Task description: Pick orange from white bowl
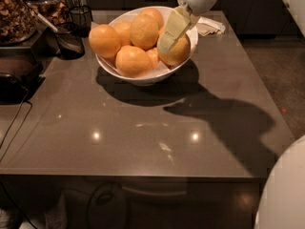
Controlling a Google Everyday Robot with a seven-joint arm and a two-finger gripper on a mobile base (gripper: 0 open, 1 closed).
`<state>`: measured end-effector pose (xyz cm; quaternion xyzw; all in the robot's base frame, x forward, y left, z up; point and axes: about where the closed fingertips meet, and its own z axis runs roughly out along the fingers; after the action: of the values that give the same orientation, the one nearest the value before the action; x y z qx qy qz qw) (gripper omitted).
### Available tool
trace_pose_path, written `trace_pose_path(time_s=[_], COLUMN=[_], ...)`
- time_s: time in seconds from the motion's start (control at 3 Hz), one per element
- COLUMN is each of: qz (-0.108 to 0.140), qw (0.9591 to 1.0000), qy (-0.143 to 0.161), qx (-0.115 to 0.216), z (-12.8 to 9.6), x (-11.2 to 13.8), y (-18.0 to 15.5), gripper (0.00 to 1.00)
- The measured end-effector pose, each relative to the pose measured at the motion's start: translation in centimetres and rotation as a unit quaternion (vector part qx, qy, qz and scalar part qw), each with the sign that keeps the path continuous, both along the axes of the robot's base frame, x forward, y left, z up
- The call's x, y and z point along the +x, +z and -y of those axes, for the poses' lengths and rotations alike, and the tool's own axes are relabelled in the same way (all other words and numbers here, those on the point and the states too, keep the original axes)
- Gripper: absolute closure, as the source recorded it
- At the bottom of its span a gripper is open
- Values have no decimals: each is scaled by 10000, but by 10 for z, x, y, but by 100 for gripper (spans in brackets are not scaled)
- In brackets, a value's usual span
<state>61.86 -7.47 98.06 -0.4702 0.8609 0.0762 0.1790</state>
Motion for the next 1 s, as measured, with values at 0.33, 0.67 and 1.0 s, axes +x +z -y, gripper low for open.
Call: trace_pose_path(time_s=[0.33,0.67,1.0], qz=[-26,-73,-159], qw=[10000,9999,9997], qy=[-48,-59,-90], qx=[-37,-103,-168], z=[1,0,0], x=[5,8,13], y=[-5,-12,-23], gripper=[27,29,32])
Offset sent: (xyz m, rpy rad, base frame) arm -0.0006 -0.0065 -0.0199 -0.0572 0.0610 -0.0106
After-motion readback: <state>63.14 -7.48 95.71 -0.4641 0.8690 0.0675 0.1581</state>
